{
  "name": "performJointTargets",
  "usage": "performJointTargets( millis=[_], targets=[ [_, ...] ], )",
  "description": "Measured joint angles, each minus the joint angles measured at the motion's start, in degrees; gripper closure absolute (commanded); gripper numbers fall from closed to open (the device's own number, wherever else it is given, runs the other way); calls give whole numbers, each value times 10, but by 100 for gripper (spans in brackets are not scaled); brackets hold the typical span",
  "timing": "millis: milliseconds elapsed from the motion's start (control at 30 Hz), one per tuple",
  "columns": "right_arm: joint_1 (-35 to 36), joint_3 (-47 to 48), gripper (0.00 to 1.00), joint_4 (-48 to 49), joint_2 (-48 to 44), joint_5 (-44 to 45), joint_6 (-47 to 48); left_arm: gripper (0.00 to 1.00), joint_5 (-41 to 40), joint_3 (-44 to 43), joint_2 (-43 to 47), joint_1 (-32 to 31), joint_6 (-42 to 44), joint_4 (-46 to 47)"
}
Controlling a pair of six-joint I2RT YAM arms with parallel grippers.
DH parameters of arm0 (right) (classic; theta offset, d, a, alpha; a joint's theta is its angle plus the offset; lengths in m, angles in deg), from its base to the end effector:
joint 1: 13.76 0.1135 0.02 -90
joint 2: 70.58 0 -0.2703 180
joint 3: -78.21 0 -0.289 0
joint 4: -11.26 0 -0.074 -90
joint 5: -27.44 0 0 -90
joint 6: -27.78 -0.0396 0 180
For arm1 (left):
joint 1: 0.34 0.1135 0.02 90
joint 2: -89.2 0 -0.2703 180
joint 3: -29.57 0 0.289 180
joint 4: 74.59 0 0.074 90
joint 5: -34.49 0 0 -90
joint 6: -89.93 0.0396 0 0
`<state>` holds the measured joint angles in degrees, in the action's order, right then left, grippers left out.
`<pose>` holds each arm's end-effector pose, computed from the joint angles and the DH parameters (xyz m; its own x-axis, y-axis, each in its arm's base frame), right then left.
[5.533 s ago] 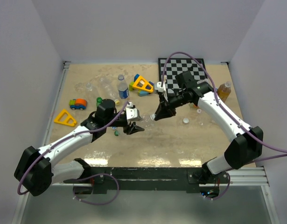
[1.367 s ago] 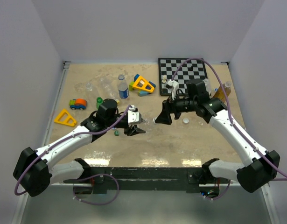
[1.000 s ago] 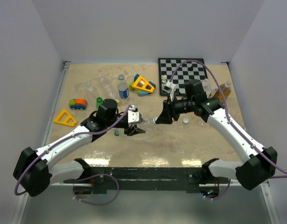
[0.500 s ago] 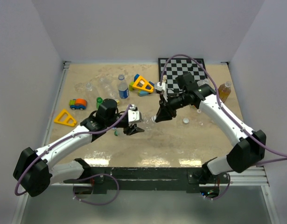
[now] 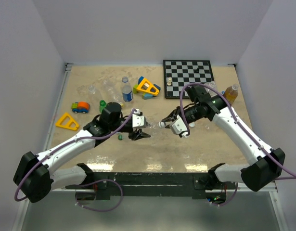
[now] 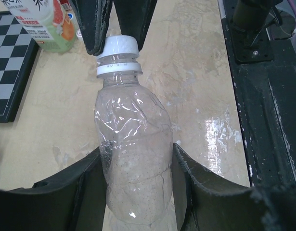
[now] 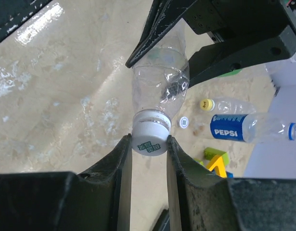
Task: Unscrew the bottle caps
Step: Unscrew the bottle cap from the plastic bottle.
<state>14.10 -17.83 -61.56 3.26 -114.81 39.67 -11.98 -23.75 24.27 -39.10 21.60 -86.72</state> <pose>0.2279 0.1559 0.3366 0.7556 -0.2783 -0.5930 -0.6438 -0.4830 -0.5936 0.2033 -0.1982 0.2588 0.0574 0.2972 -0.9531 0.9946 0.0655 0.0803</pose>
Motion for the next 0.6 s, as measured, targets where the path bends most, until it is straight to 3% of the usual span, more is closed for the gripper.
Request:
performJointTargets(
  millis=[33, 133, 233, 400, 600],
  targets=[
    [0, 0, 99, -2, 0, -1, 17, 100, 0, 0, 0, 1, 0, 0],
    [-1, -5, 67, -2, 4, -8, 33, 100, -1, 0, 0, 1, 0, -5],
    [-2, -10, 43, 3, 2, -19, 2, 100, 3, 0, 0, 1, 0, -8],
    [-7, -9, 18, 4, -11, -18, -121, 100, 4, 0, 4, 4, 0, -11],
    [-9, 30, 2, -10, -11, -8, -288, 100, 4, 0, 6, 5, 0, -11]
  ],
)
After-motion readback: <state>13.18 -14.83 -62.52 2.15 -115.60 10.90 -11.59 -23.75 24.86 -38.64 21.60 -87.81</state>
